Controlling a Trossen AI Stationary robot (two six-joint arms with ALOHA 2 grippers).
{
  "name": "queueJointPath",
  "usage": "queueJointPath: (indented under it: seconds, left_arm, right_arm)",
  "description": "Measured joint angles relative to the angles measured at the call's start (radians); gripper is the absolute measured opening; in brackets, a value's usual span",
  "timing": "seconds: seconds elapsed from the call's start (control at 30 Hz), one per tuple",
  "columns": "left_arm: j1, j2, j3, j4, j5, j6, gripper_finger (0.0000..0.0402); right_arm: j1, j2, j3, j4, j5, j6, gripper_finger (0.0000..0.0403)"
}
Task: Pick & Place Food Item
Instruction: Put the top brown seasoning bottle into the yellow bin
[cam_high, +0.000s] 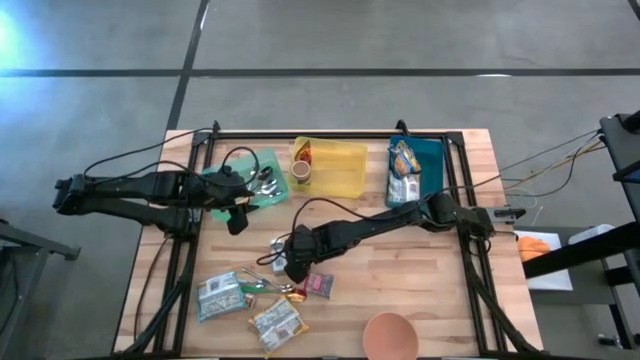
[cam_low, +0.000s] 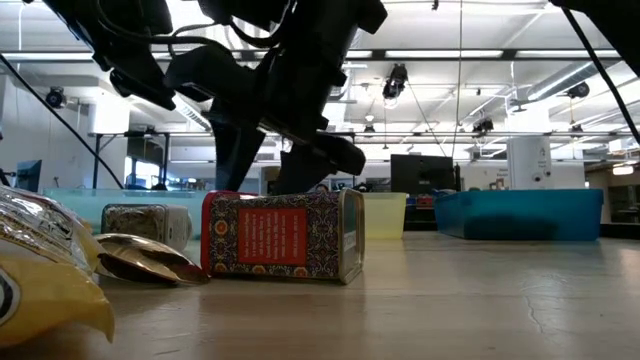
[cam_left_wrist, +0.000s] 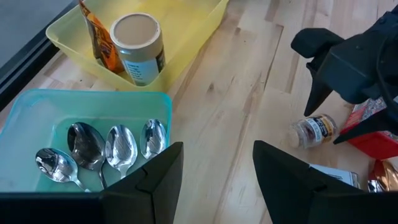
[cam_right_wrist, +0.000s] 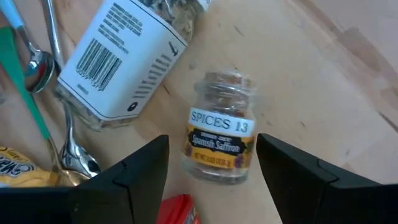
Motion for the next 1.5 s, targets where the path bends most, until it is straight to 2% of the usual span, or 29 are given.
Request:
queueJointPath:
  seconds: [0.43,0.73,0.83,1.0,1.5]
  left_arm:
    - [0.000,0.000,0.000,-0.007,0.008,-0.023,0.0200]
    - [0.000,0.001,0.000,-0.008,0.007,-0.025,0.0200]
    - [0.000,0.001,0.000,-0.007,0.008,-0.025,0.0200]
    - [0.000,0.001,0.000,-0.008,0.008,-0.025,0.0200]
    - [0.000,0.001,0.000,-0.007,0.008,-0.025,0.0200]
  right_arm:
    - [0.001,0.039,-0.001,0.013,-0.004,0.021,0.0240]
    - [0.001,0.055,0.000,0.006,-0.002,-0.028,0.0239]
    - [0.001,0.056,0.001,0.004,0.000,-0.051,0.0228]
    - [0.001,0.057,0.001,0.000,0.000,-0.081,0.0187]
    - [0.001,0.038,0.000,-0.002,0.026,-0.127,0.0187]
